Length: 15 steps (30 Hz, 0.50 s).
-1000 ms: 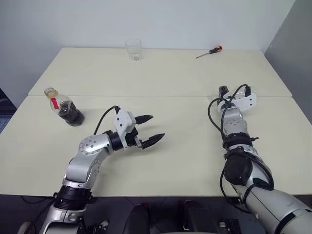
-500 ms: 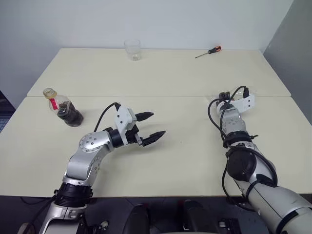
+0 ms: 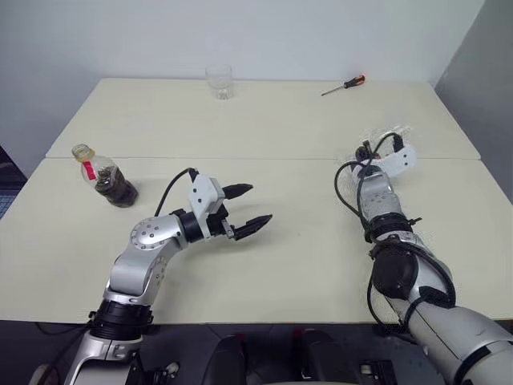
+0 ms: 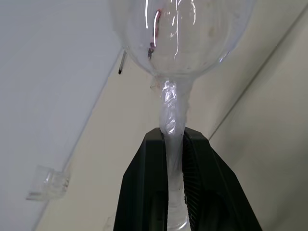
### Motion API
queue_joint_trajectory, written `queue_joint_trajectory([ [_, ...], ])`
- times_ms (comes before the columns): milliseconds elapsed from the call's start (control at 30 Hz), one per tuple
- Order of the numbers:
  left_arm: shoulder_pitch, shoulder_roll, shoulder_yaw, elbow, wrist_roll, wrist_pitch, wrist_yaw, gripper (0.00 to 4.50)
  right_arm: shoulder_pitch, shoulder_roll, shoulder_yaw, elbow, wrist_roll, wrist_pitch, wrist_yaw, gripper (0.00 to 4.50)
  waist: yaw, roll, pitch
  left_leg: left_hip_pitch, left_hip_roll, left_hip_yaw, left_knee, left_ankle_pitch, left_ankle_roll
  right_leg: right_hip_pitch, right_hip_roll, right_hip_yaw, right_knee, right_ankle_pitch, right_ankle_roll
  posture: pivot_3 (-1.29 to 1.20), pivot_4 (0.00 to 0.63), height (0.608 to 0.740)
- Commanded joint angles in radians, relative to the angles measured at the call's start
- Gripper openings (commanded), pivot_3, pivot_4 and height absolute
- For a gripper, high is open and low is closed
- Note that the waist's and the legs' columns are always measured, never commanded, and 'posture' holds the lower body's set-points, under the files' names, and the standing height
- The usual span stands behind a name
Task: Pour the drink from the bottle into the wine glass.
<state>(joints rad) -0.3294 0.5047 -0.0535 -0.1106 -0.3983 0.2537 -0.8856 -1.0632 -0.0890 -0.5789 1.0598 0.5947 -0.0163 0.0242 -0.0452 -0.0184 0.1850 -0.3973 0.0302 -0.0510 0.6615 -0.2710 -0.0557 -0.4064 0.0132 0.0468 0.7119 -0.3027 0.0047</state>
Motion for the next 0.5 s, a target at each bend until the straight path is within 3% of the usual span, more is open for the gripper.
queue_joint_trajectory([
  [33, -0.018, -0.006, 0.018, -0.014, 0.000, -0.015, 0.006, 4.50, -0.009, 0.033, 0.131, -0.135, -0.109, -0.036, 0.045, 0.18, -0.007, 0.001, 0.001, 0.000, 0.000, 0.000, 0.000, 0.000, 0.000, -0.001, -0.001, 0.000, 0.000, 0.000, 0.000, 0.00, 0.150, 0.740],
  [300, -0.002, -0.011, 0.048, -0.033, 0.004, -0.011, 0.069, 4.50, 0.091, 0.136, 0.435, -0.323, -0.410, -0.181, 0.024, 0.18, -0.011, 0.001, 0.001, -0.001, 0.001, -0.001, 0.000, 0.000, 0.000, -0.001, -0.002, -0.001, 0.000, 0.000, 0.000, 0.00, 0.150, 0.740],
  [500, 0.063, 0.013, 0.111, -0.098, -0.017, 0.031, 0.118, 4.50, 0.145, 0.170, 0.598, -0.265, -0.585, -0.311, 0.036, 0.18, -0.013, 0.001, 0.001, -0.001, 0.001, -0.001, 0.000, 0.000, 0.000, -0.001, -0.002, 0.000, 0.000, 0.000, 0.000, 0.00, 0.150, 0.740],
])
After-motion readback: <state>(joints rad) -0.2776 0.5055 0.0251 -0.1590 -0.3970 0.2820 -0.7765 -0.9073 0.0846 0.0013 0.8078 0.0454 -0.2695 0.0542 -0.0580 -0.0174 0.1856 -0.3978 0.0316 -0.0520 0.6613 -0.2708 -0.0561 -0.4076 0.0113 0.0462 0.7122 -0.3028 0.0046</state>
